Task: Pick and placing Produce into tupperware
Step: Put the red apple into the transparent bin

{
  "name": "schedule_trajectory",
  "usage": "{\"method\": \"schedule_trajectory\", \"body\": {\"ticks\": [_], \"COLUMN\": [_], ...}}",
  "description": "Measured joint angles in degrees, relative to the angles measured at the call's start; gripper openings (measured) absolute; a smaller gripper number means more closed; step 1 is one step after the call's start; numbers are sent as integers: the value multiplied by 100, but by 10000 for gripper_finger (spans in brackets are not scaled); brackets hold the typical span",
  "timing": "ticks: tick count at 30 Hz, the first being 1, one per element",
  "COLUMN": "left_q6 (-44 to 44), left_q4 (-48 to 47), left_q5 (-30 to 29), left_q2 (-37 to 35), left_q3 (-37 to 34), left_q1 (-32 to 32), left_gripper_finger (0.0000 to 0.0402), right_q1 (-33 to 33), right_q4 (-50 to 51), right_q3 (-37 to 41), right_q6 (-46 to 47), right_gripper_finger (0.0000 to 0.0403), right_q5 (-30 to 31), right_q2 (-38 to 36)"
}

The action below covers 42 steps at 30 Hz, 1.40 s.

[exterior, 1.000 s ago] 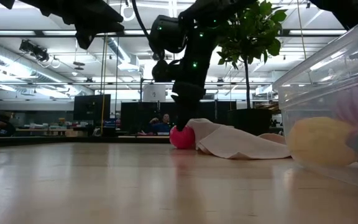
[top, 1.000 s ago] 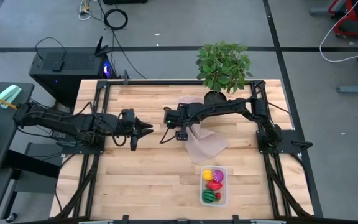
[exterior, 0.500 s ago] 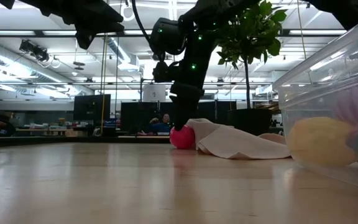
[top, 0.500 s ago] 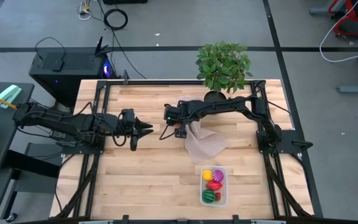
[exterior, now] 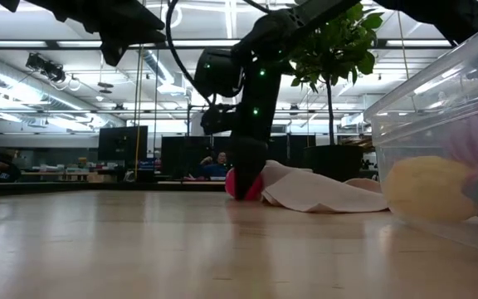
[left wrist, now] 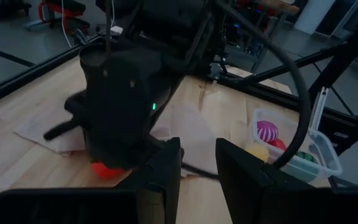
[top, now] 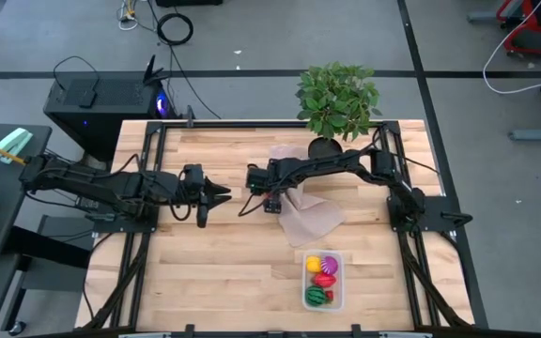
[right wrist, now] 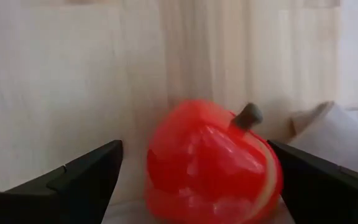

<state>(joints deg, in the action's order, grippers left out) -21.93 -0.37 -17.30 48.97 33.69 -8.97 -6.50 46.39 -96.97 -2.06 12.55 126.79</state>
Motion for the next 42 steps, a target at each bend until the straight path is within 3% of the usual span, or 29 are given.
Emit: {"method": "schedule_trajectory", "body": {"ticks": [12, 25, 30, 35, 42], "left_q6": [8, 19, 23, 23, 24], "left_q4": [-29, -32, -32, -32, -32], "left_q5": [0, -2, -1, -2, -63], "left_q2": [0, 0, 0, 0, 0], "left_q3": [0, 0, 0, 0, 0], "left_q1": [0, 0, 0, 0, 0], "left_gripper_finger": [108, 108, 107, 107, 107], "right_q1": [11, 151, 255, 345, 453], "right_q4": [-66, -76, 4, 410, 1485], "right_q3": [-2, -2, -20, -398, -1445], "right_q6": [69, 98, 100, 100, 353], "right_gripper_finger": [382, 289, 286, 301, 289], "right_q5": [-43, 68, 88, 256, 292], "right_q2": [-20, -23, -40, -50, -57]}}
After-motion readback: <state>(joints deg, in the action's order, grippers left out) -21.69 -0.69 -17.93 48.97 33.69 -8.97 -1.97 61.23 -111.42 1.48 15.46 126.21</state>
